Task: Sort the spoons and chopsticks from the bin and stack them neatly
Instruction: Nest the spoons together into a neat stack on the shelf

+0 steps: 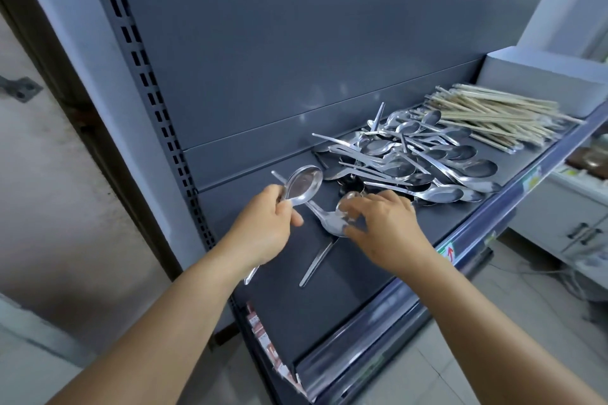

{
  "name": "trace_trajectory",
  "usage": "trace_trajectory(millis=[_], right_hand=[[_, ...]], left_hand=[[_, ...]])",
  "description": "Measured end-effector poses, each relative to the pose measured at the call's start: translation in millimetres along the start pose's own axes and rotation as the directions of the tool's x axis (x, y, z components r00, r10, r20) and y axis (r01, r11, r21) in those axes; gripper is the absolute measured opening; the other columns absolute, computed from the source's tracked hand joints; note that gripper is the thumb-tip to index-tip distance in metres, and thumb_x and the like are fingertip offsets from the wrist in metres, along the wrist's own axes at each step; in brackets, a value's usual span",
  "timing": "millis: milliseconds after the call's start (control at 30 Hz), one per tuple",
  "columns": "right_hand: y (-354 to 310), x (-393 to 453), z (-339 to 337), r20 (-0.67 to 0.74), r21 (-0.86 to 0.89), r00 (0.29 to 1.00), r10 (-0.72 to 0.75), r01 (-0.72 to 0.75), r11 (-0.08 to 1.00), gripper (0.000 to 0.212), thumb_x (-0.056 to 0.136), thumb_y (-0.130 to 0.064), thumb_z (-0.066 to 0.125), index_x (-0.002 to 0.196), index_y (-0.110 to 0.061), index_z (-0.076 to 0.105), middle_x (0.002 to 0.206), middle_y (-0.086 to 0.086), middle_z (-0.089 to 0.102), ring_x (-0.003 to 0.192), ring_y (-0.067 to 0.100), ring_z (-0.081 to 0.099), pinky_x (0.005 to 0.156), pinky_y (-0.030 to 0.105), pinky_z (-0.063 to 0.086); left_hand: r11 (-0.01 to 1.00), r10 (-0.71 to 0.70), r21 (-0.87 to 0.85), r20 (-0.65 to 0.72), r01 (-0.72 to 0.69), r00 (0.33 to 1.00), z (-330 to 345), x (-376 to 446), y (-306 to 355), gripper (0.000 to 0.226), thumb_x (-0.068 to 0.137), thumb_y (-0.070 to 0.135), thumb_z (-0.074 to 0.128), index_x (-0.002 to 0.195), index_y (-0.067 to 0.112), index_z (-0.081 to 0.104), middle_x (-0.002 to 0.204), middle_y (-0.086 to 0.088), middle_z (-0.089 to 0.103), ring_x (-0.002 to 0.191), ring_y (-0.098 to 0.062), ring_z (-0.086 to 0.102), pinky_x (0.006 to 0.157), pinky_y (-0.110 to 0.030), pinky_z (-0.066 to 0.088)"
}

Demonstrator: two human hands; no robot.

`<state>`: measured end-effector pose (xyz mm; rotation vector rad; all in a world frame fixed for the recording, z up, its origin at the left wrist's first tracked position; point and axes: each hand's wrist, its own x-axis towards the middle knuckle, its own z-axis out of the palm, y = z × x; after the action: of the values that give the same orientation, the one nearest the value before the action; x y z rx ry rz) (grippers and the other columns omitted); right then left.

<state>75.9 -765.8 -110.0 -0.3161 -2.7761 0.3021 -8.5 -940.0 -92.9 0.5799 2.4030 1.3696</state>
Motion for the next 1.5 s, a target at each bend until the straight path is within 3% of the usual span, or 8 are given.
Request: trace_trajectory(millis=[300,433,567,800,1033,1167,1300,1500], right_hand=[[-6,4,7,0.038,-0.106,0.998,0.049,-0.045,0.993,0.028,0.084,-0.047,0.054,0.105,-0.029,0.060,0.101,-0.008,0.062,0.107,0.022,0.043,0.084,0.033,0.013],[-5,6,5,-0.032,-0.026,0.998,0.045,-0.045,0.999,0.013,0.087,-0.029,0.053,0.087,-0.030,0.066,0.084,-0.011,0.066,0.100,0.017,0.044,0.074,0.025,0.007],[-4,13,-1,-0.092,0.165,0.993,0.069,-0.053,0.985,0.012,0.087,-0.028,0.058,0.083,-0.033,0.068,0.069,-0.014,0.062,0.092,0.011,0.044,0.076,0.023,0.010],[-3,29,1,-0.133,0.201,0.986,0.104,-0.076,0.977,0.014,0.082,-0.033,0.064,0.072,-0.036,0.054,0.064,-0.018,0.054,0.085,0.009,0.045,0.077,0.023,0.013],[8,36,11,-0.016,0.111,0.996,0.084,-0.082,0.990,0.041,0.080,-0.035,0.061,0.121,-0.031,0.054,0.111,-0.009,0.058,0.109,0.018,0.048,0.095,0.031,0.024],[12,39,13,0.076,0.073,0.996,0.037,-0.043,0.996,0.040,0.080,-0.033,0.058,0.119,-0.034,0.056,0.101,-0.011,0.061,0.105,0.018,0.049,0.090,0.032,0.023],[14,41,14,0.072,0.245,0.995,0.066,-0.082,0.966,0.010,0.084,-0.028,0.060,0.091,-0.032,0.065,0.070,-0.014,0.060,0.079,0.011,0.056,0.093,0.032,0.034],[9,45,2,0.044,0.648,0.971,0.234,-0.206,0.733,0.014,0.085,-0.021,0.063,0.071,-0.026,0.060,0.061,-0.012,0.064,0.051,0.000,0.048,0.054,0.015,0.039]], left_hand=[[0.991,0.088,0.097,0.017,-0.090,0.996,-4,3,14,0.019,0.099,0.022,0.031,0.100,0.031,0.048,0.088,0.013,0.065,0.064,-0.008,0.051,0.055,-0.024,0.039],[0.988,0.069,0.137,0.041,-0.074,0.997,-7,10,15,0.021,0.098,0.021,0.030,0.104,0.030,0.048,0.087,0.016,0.065,0.062,-0.006,0.051,0.055,-0.024,0.038],[0.987,0.018,0.159,0.102,-0.034,0.995,-5,15,11,0.022,0.099,0.019,0.032,0.110,0.022,0.051,0.087,0.012,0.066,0.084,-0.011,0.061,0.077,-0.031,0.048],[0.982,-0.056,-0.156,0.300,0.106,0.952,9,7,6,0.017,0.100,0.021,0.036,0.104,0.013,0.050,0.093,-0.006,0.065,0.038,-0.010,0.043,0.042,-0.021,0.036],[0.983,-0.122,-0.123,0.096,0.133,0.988,15,12,-14,0.018,0.098,0.019,0.035,0.087,0.013,0.049,0.081,0.000,0.058,0.044,-0.010,0.041,0.046,-0.024,0.034],[0.986,-0.129,-0.100,0.022,0.131,0.991,14,15,-19,0.020,0.095,0.020,0.035,0.081,0.013,0.047,0.075,0.003,0.058,0.045,-0.010,0.042,0.048,-0.026,0.035],[0.982,-0.125,-0.140,0.016,0.126,0.992,20,16,-16,0.019,0.096,0.020,0.036,0.082,0.013,0.047,0.074,0.004,0.058,0.045,-0.010,0.042,0.049,-0.026,0.034],[0.971,-0.102,-0.219,-0.019,0.096,0.995,28,18,-6,0.017,0.100,0.021,0.034,0.095,0.019,0.050,0.077,0.004,0.062,0.052,-0.007,0.051,0.052,-0.022,0.043]])
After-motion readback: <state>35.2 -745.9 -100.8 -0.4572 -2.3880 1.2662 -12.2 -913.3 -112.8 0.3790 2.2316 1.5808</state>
